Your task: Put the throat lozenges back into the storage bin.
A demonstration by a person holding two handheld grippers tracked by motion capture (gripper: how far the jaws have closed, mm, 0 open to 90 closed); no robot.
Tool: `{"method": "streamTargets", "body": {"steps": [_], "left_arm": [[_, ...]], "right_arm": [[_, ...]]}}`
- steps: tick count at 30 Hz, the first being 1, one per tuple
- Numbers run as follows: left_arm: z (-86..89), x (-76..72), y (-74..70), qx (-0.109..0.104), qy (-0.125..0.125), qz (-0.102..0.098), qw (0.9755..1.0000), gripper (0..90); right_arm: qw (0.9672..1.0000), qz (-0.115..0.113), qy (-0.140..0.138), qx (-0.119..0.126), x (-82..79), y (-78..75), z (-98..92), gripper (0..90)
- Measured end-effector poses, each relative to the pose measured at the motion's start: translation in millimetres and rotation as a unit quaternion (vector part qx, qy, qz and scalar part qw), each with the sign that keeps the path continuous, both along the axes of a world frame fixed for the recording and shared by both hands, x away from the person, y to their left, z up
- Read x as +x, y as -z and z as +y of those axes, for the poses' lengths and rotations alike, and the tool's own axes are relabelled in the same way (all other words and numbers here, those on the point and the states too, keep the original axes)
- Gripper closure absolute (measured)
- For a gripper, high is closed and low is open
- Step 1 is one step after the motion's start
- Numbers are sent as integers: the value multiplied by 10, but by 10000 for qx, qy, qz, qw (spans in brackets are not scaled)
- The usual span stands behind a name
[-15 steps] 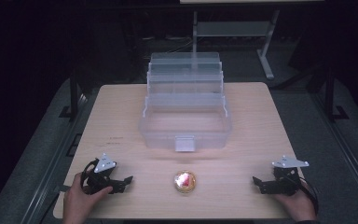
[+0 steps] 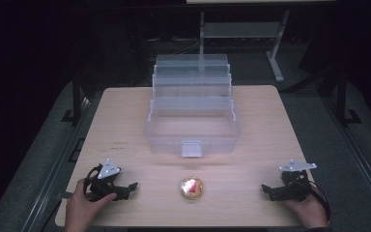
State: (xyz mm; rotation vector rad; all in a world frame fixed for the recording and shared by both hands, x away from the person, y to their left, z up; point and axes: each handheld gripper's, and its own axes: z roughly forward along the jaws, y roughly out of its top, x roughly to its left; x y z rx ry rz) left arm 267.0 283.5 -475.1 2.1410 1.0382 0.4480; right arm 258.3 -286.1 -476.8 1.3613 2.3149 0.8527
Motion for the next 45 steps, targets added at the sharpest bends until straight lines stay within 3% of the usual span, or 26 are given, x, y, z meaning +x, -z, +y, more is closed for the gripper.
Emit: {"method": "streamTargets", "body": {"steps": [10, 22, 45], "left_arm": [[0, 0, 0, 0, 0, -1, 10000, 109], [0, 0, 0, 0, 1, 0, 10000, 109], [0, 0, 0, -4, 0, -1, 10000, 109]], "right_arm": [[9997, 193, -170, 19, 56, -123, 54, 0], [9987, 196, -467, -5, 107, -287, 180, 0], [9931, 246, -1141, -85, 181, -435, 595, 0]]}}
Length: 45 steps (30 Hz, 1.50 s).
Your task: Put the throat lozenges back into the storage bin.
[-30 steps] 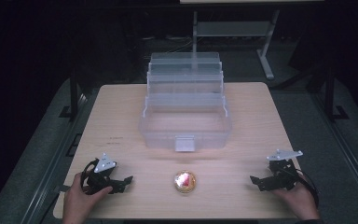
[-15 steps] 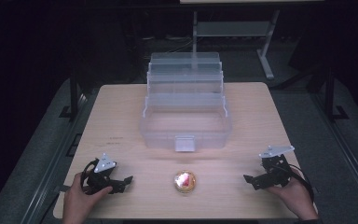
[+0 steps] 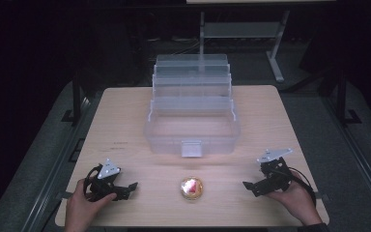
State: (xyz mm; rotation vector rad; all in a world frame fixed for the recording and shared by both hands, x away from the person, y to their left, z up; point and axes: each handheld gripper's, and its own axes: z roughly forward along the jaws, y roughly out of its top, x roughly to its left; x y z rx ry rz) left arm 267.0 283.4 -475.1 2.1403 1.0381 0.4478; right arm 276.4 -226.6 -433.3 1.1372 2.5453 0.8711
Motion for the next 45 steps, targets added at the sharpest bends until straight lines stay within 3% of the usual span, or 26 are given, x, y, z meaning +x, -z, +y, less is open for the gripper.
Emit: {"method": "streamTargets", "body": {"steps": [45], "left_arm": [[0, 0, -2, 10, 0, 9, 10000, 109]], "right_arm": [[9969, 51, -762, -175, 131, -121, 557, 0]]}}
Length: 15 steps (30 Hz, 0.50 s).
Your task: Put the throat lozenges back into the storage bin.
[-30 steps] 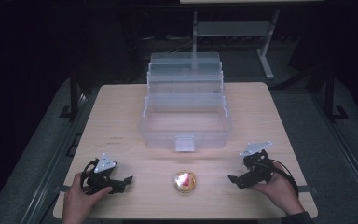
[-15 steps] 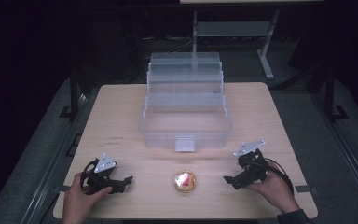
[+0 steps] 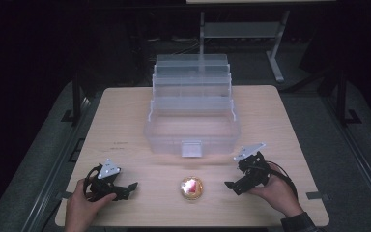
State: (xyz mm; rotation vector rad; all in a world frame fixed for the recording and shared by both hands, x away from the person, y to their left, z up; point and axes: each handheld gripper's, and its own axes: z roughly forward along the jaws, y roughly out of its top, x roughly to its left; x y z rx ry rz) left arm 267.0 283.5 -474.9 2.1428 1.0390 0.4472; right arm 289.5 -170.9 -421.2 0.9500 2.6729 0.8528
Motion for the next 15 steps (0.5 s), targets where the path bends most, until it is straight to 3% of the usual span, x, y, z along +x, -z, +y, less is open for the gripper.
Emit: {"method": "streamTargets", "body": {"steps": [15], "left_arm": [[-2, 0, 1, -14, -10, -2, 10000, 109]], "right_arm": [[9997, 28, -225, -23, 30, -38, 208, 0]]}}
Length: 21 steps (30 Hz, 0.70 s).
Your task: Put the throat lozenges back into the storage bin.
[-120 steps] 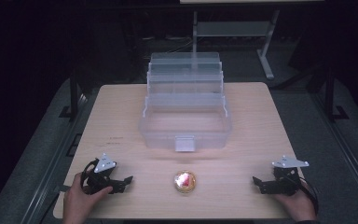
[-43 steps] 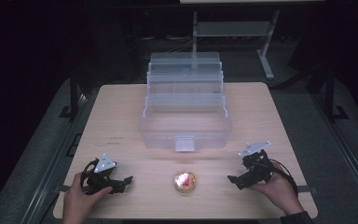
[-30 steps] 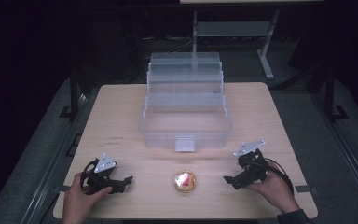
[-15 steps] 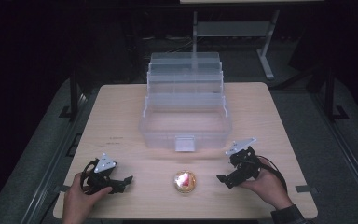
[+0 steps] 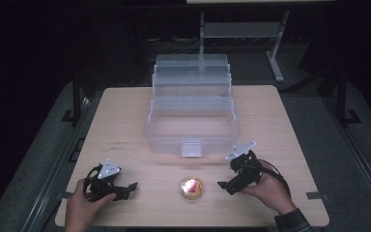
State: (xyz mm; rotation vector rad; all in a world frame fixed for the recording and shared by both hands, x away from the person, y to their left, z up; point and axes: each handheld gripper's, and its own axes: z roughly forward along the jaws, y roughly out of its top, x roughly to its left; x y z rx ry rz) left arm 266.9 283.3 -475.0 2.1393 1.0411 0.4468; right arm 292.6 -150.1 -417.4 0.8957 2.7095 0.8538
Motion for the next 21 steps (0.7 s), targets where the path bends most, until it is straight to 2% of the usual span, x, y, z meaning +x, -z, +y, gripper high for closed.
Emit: {"method": "streamTargets", "body": {"steps": [21], "left_arm": [[0, 0, 0, -1, -1, 1, 10000, 109]], "right_arm": [[9994, -61, -336, -1, 49, -104, 270, 0]]}}
